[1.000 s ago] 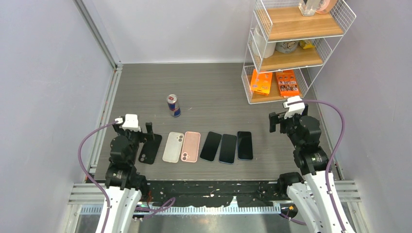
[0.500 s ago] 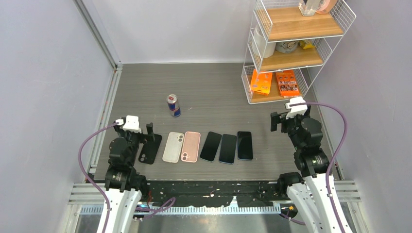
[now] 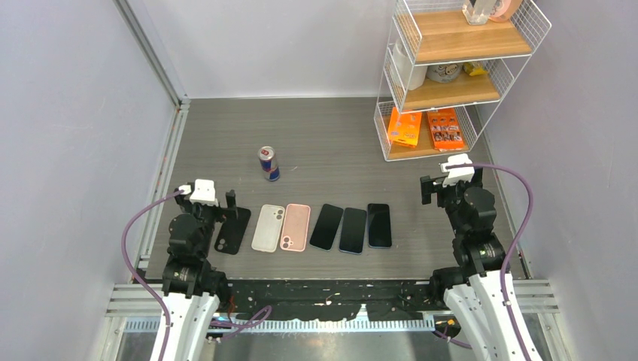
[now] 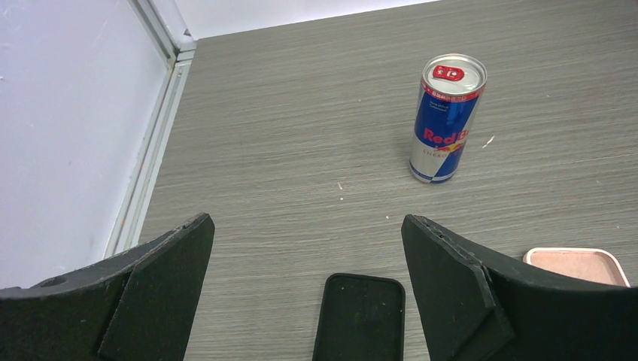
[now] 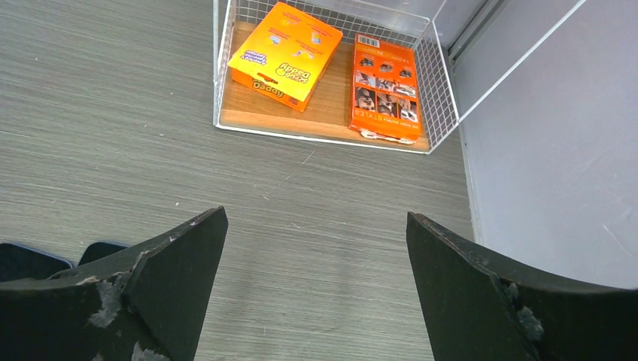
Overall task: Take the phone out of the phone case
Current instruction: Reset both arms
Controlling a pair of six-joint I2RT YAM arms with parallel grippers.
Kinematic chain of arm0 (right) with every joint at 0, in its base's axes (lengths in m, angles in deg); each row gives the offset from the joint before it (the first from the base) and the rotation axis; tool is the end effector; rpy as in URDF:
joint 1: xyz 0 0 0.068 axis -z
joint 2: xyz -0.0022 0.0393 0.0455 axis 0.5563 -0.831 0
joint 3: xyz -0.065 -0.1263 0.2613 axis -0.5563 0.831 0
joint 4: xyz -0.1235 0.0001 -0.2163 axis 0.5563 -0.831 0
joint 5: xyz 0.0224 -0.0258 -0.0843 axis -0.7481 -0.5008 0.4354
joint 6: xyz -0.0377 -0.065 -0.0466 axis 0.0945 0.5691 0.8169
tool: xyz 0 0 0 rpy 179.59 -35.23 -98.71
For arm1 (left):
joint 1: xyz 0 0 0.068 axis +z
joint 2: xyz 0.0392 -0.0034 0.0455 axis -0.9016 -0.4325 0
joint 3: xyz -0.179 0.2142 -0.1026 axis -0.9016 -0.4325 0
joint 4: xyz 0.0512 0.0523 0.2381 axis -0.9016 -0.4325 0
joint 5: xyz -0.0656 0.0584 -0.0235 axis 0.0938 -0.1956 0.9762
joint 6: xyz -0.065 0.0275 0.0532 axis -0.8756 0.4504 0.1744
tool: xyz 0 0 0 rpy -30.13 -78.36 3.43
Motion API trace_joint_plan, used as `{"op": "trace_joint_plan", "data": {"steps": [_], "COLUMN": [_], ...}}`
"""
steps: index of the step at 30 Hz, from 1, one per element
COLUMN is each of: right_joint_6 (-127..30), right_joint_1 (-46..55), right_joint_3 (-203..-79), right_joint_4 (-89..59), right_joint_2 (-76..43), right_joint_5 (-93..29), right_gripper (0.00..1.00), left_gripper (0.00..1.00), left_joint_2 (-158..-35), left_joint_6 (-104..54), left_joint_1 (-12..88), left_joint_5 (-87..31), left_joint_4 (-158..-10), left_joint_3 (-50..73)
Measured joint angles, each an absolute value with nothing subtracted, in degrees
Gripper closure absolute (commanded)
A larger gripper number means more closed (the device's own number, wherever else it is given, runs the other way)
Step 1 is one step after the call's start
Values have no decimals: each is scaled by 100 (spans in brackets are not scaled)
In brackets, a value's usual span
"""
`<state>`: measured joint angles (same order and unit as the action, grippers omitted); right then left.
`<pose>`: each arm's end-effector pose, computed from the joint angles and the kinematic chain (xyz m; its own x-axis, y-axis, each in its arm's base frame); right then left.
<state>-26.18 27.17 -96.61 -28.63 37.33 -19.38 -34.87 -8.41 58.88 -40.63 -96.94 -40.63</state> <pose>0.1394 0.0086 0.2945 -0.1688 -0.2857 -0.9433 -0.0690 0.9581 -0.2779 0.1155 -0.0054 0.2547 -0.0839 0.0958 -0.9919 0.0314 0.9951 0.0934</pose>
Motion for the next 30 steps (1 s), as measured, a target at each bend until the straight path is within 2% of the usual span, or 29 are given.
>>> {"op": "trace_joint_plan", "data": {"steps": [14,30], "right_joint_6": [-3068,-3140], "right_joint_1": [2756,2828], "right_joint_3": [-10030,-10030], "right_joint_4": [-3228,-3291], "right_joint_2": [3728,4128], "right_joint_5": [-2465,-2351], "right_gripper": [5,5], "left_gripper": [0,1], "left_joint_2": [-3487,-3489], "left_joint_6": [-824,-828], "left_joint_1": [5888,5894], "left_joint_5": [-4061,-4002], "left_joint_4": [-9694,-9703], "left_joint_3": [-4063,-4063]}}
